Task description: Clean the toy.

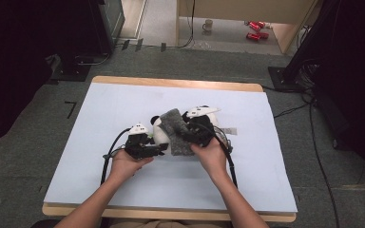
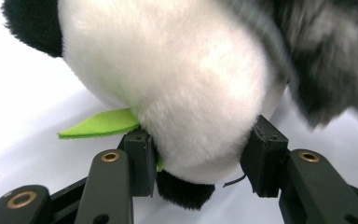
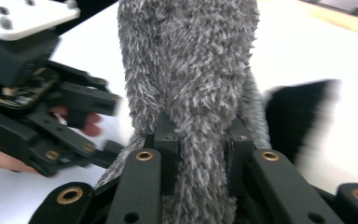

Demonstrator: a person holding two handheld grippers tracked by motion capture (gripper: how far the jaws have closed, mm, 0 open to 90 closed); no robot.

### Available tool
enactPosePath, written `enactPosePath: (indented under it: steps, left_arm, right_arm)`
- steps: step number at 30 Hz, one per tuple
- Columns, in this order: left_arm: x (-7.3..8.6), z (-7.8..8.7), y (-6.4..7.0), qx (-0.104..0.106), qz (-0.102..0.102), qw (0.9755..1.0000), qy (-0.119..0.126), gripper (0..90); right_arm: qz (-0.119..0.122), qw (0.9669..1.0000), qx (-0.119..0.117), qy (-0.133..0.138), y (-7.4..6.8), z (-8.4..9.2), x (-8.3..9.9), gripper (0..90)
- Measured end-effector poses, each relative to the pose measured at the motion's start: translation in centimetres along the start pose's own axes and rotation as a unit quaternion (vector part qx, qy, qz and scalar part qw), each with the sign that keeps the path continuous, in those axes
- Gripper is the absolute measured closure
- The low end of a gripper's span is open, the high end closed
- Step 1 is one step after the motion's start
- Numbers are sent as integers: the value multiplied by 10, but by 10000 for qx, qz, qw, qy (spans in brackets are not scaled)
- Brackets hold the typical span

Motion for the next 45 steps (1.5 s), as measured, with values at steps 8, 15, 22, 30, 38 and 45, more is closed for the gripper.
enactPosePath:
  steps: [8,15,22,30,38,45]
  left_arm:
    - [-2,4,-7,126,16,9999,-47,532]
    - [-3,4,-13,91,-32,9999,-77,531]
    - [-3,4,-10,153,13,9998,-81,541]
    - [-3,9,2,268,1,9996,-60,573]
    - [1,12,10,294,21,9994,-172,586]
    - [1,11,0,343,107,9991,-208,587]
  right_arm:
    - [-646,9972,64,378,44,37,0,723]
    - [-965,9941,127,483,63,52,5,753]
    - [-917,9923,-368,740,38,64,-10,762]
    - [-381,9946,-879,407,-21,32,-18,762]
    - [-195,9964,-827,-21,-28,-6,-5,752]
    - [-581,9979,-280,53,22,15,2,762]
Point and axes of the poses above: each handheld gripper's, and its own axes: z roughly backward along the jaws, x roughly out of its underside, y roughly to its right, the point moved 9 cm from there along -z, roughly forward along the jaws, and after that the axes turned 10 degrees about -y, right-handed, at the moved point
